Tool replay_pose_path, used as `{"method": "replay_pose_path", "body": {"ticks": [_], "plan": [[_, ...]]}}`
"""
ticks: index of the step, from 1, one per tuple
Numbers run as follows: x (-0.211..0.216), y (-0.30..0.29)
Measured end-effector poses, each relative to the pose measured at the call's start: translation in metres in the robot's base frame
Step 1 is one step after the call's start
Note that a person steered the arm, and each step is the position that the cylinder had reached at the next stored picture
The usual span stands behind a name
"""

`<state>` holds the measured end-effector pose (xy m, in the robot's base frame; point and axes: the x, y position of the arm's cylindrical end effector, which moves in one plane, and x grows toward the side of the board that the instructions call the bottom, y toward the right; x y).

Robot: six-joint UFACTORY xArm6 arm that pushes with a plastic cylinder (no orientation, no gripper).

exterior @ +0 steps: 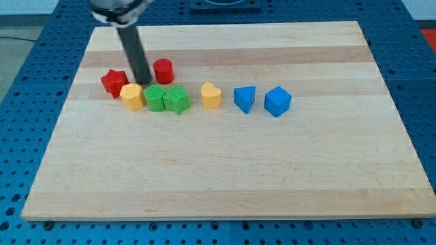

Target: Push the red circle into the red star

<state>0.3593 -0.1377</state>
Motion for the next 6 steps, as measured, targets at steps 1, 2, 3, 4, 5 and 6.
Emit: {"method": "replay_pose_path", "body": {"ticks": [1,2,3,4,5,6], "plan": [[0.003,0.031],[0.001,0.100],[-0.044,0.083],[-0.047,-0.020],[-0.055,-0.024],[-0.029,0.000]]}}
